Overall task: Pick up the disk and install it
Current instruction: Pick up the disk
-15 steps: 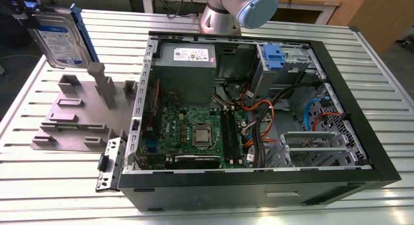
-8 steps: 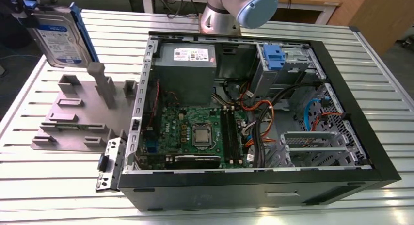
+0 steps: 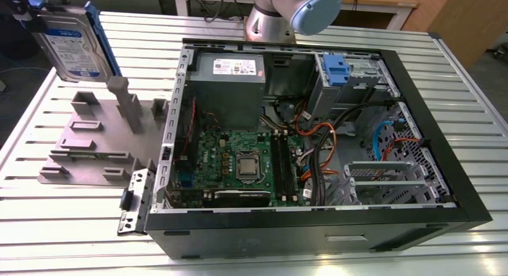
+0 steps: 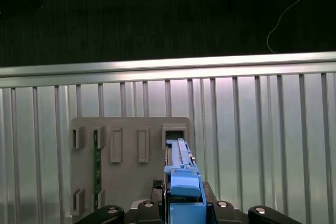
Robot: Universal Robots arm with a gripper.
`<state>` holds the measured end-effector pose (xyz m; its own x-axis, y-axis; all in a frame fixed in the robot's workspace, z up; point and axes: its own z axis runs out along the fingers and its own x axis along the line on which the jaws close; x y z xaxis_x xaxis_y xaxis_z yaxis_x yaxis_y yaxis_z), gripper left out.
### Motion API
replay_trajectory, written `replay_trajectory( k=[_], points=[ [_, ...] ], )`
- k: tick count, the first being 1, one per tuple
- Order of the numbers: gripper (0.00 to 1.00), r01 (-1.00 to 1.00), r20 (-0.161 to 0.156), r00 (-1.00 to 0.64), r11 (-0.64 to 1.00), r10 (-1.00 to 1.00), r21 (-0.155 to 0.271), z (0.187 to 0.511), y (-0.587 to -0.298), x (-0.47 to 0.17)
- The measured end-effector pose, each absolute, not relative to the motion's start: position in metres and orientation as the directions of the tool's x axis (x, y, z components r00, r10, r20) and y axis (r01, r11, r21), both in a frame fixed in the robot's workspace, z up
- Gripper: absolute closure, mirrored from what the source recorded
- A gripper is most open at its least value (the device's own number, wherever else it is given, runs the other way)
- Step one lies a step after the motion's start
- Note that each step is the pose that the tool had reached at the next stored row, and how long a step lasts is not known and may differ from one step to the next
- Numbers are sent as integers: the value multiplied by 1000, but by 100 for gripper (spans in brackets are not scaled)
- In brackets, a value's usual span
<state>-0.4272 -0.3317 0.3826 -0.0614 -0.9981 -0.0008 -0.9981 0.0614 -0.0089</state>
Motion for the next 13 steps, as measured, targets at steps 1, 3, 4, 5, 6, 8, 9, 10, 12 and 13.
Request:
replay_trajectory(
  k=[1,3,4,5,6,8,9,10,12,13],
  points=[
    [64,-998,-1,-61,61,-998,-9,383,-332,-427],
    [64,-998,-1,-61,61,-998,-9,383,-332,-427],
    [64,-998,-1,-61,61,-998,-9,384,-332,-427],
    [64,-998,-1,-61,61,-998,-9,384,-332,-427],
    [64,-998,-1,-61,61,-998,-9,384,-332,-427],
    [64,-998,-1,-61,61,-998,-9,385,-332,-427],
    [64,-998,-1,-61,61,-998,-9,385,-332,-427],
    [64,-998,-1,-61,61,-998,-9,386,-332,-427],
    [64,-998,-1,-61,61,-998,-9,386,-332,-427],
    [64,-998,-1,-61,61,-998,-9,387,-332,-427]
  ],
)
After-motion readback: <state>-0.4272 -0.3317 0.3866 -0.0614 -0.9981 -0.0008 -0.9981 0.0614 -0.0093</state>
